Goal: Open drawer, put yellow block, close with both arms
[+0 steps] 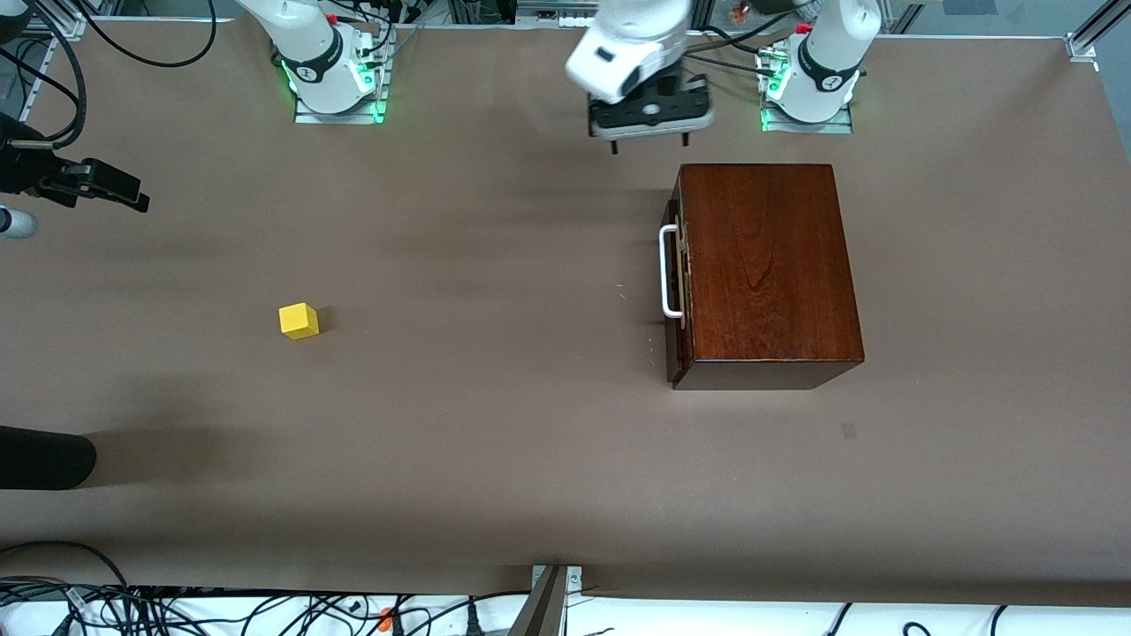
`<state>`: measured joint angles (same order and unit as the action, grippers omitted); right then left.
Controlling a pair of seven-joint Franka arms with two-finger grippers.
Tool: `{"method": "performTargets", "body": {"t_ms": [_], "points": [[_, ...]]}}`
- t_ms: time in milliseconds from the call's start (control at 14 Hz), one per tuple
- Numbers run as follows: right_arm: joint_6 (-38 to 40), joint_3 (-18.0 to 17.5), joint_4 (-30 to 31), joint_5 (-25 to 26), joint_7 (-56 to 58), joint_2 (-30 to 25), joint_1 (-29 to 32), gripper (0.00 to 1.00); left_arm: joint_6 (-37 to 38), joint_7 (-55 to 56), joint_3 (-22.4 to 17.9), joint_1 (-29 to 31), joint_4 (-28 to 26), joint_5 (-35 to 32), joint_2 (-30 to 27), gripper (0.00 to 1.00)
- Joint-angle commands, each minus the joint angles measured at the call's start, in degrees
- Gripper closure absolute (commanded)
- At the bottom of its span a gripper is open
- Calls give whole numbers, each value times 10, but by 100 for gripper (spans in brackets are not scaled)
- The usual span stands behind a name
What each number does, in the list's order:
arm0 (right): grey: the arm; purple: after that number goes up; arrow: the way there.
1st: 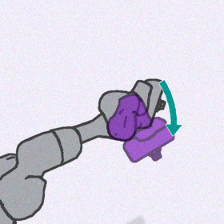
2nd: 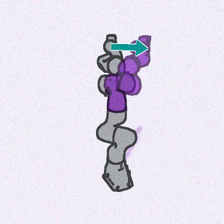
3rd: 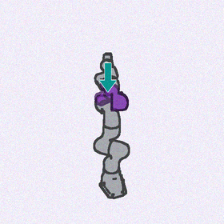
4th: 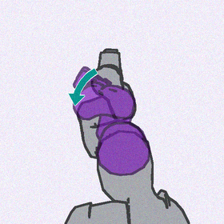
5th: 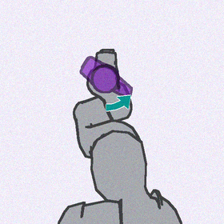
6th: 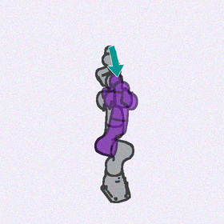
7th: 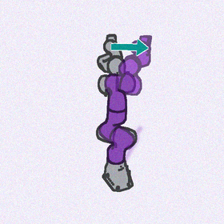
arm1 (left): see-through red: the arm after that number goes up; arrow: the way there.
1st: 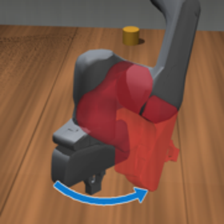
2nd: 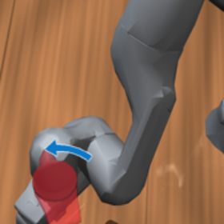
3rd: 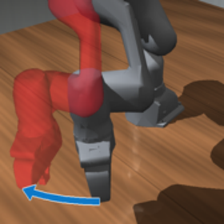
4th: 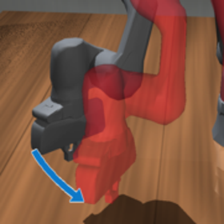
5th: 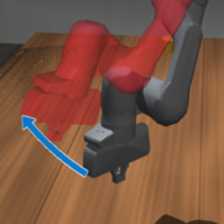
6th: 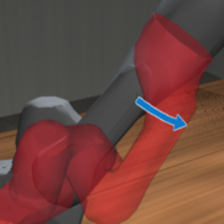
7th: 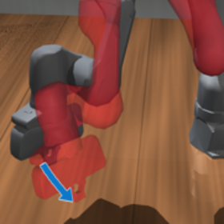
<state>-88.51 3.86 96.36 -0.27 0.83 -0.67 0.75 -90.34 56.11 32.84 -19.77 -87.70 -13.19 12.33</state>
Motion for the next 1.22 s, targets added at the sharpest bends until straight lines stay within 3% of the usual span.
{"method": "performTargets", "body": {"t_ms": [0,430,645,1146], "points": [[9,-3,-3,-10,-4,-7,7,0,8,21,-1,-26,39,-57,81,0],[9,-3,-3,-10,-3,-7,7,0,0,21,-5,-34,32,-140,178,0],[9,-3,-3,-10,-4,-7,7,0,-47,17,-14,-29,17,-147,195,0],[9,-3,-3,-10,-4,-7,7,0,-69,12,-17,-23,17,-189,242,0]]}}
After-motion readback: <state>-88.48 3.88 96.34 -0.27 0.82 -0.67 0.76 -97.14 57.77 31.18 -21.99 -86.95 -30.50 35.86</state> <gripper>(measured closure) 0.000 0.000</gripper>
